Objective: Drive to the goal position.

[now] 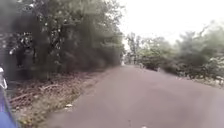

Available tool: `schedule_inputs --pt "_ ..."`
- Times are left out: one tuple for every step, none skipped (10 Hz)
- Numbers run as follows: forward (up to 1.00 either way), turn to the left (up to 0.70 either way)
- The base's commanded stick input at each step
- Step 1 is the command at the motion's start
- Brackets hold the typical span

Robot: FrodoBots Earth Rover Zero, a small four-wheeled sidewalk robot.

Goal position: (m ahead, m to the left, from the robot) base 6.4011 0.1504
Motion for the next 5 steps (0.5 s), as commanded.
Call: schedule_inputs --pt "0.70 -0.01" --pt "0.70 -0.01" --pt "0.70 -0.01" --pt "0.70 -0.01" --pt "0.70 -0.01"
